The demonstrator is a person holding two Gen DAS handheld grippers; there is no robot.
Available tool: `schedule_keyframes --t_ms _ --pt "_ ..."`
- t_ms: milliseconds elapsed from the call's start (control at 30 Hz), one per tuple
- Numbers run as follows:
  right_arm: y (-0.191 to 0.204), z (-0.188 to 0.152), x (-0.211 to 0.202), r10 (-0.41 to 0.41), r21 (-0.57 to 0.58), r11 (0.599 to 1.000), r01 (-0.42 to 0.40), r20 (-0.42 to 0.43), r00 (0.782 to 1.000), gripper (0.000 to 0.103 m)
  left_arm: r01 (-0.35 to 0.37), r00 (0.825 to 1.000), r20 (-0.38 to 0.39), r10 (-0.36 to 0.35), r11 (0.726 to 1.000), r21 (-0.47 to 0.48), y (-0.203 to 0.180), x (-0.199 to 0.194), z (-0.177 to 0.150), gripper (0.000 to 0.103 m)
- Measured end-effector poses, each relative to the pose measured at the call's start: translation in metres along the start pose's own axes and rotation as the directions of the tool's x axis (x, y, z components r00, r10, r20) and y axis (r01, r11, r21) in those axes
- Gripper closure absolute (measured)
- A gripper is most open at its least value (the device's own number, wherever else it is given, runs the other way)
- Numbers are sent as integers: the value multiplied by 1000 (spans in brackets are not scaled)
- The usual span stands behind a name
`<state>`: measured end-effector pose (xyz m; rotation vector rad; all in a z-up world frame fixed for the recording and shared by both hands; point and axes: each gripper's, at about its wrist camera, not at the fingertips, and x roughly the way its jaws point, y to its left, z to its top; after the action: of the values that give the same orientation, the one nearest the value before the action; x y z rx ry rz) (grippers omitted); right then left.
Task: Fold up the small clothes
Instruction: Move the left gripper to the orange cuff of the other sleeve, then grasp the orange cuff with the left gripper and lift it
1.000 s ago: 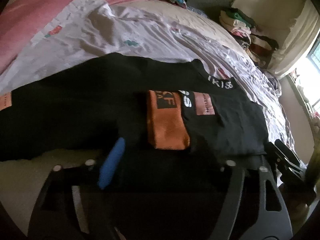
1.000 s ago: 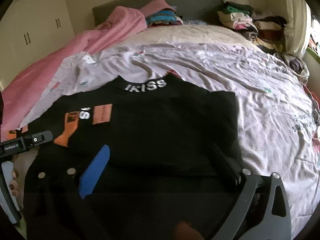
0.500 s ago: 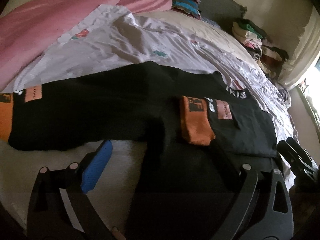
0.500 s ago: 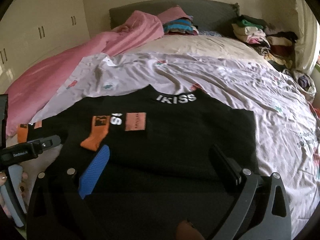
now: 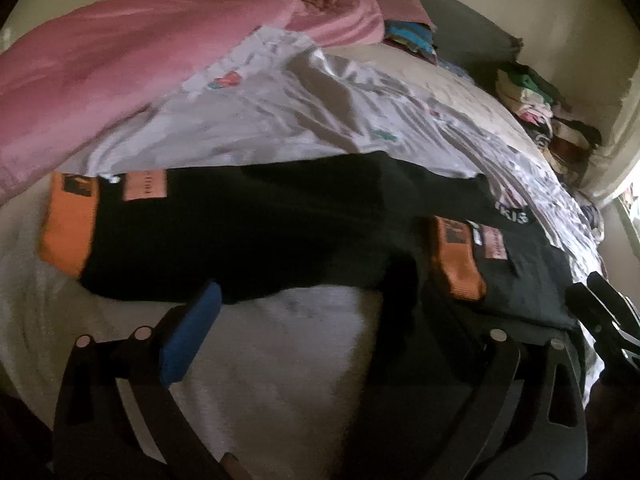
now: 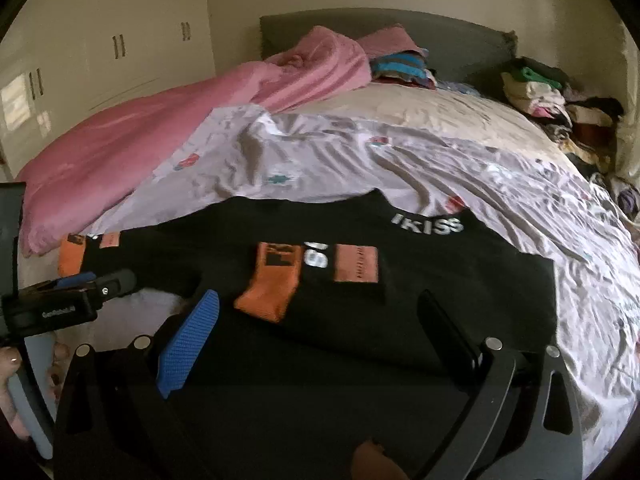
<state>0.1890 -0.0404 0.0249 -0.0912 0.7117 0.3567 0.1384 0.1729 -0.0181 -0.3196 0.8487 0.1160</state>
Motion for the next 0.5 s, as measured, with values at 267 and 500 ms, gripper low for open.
schedule_keyframes --t_ms 267,500 --pt "35 13 8 50 -53 997 -49 11 999 4 -52 998 21 54 996 -78 40 -7 4 9" --pt "56 18 18 83 -76 994 -83 1 997 4 -97 995 23 101 984 -150 74 -9 3 9"
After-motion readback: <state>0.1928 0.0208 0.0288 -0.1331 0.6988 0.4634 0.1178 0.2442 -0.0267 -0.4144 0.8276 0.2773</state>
